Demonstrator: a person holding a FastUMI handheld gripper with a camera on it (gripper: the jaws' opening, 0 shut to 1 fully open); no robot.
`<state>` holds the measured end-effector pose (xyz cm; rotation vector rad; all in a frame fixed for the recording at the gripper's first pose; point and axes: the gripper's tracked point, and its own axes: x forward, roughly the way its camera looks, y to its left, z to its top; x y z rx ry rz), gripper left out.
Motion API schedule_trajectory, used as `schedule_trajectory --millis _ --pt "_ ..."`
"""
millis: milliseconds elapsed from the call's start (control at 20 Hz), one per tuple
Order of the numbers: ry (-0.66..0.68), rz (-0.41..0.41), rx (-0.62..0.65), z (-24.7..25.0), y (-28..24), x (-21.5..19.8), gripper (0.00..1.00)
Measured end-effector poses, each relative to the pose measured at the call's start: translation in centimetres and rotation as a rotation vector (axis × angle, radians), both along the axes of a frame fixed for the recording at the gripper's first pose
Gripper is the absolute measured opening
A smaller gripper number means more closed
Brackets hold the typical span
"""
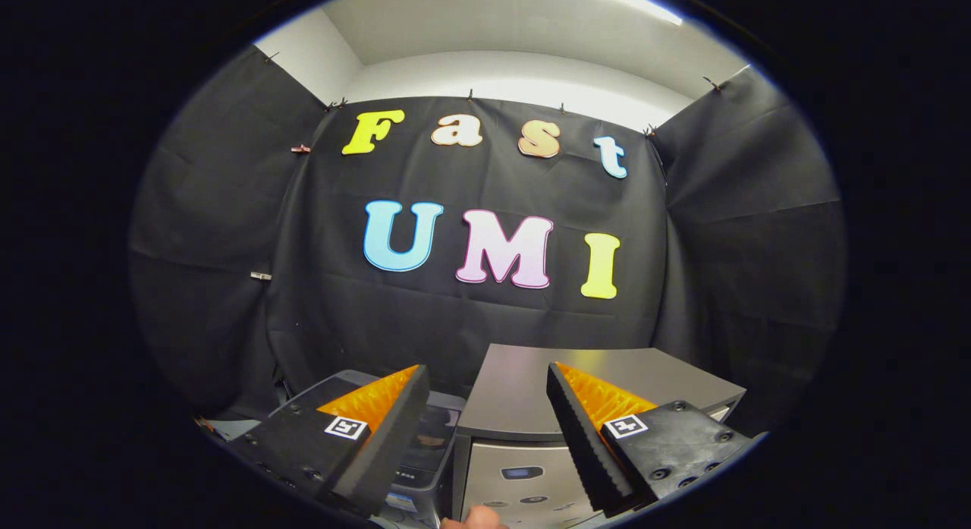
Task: Put the clothes into the washing machine and then close the washing machine lid.
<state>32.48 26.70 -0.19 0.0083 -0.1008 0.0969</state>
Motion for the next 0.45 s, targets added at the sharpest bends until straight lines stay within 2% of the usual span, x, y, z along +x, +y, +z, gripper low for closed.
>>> schedule_trajectory --millis 450 --pt "0.014 -0.003 0.011 -0.39 0.10 0.12 0.98"
